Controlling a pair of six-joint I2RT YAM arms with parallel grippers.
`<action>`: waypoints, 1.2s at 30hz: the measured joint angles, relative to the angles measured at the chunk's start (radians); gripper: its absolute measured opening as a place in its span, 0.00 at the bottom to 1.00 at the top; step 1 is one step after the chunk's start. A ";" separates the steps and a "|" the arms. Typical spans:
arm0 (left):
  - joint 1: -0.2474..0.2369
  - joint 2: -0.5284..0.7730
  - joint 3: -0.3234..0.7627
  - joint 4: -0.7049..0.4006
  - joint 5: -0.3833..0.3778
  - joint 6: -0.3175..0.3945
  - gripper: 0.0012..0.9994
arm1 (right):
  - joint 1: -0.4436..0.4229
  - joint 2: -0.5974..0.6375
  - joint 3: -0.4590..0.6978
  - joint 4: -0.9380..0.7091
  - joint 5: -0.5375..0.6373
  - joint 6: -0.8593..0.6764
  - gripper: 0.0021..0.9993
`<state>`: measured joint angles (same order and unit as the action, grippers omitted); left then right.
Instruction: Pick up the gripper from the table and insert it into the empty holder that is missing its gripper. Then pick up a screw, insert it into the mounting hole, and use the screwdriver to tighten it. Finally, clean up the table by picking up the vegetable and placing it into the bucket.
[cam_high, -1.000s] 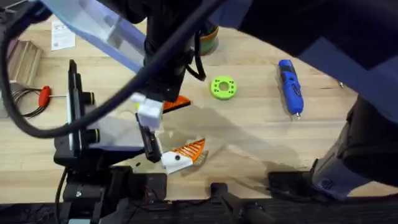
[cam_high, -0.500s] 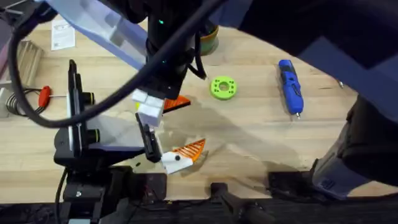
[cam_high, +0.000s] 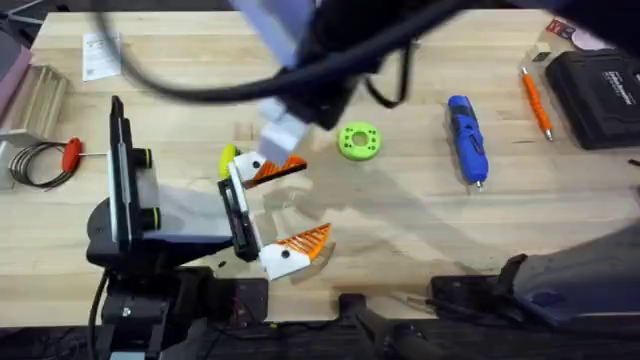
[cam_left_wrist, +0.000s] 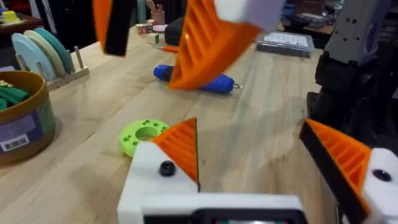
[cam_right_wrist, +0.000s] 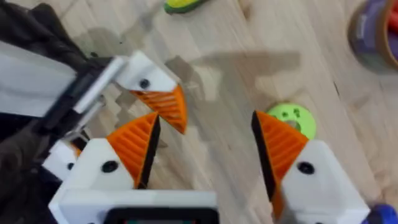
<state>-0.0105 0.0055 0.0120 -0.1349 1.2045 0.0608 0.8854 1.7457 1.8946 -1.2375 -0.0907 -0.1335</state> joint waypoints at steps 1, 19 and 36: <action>0.000 0.000 0.000 0.000 0.000 0.000 0.99 | -0.022 -0.032 -0.045 0.021 0.000 0.015 0.88; 0.000 0.000 0.000 0.000 0.000 0.003 0.99 | -0.858 -0.606 -0.697 0.140 0.008 0.202 0.88; 0.000 0.000 0.000 0.000 0.000 0.003 0.99 | -1.043 -0.506 -0.707 0.187 0.008 0.209 0.88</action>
<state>-0.0105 0.0055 0.0120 -0.1352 1.2049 0.0639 -0.1576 1.2394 1.1873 -1.0508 -0.0830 0.0753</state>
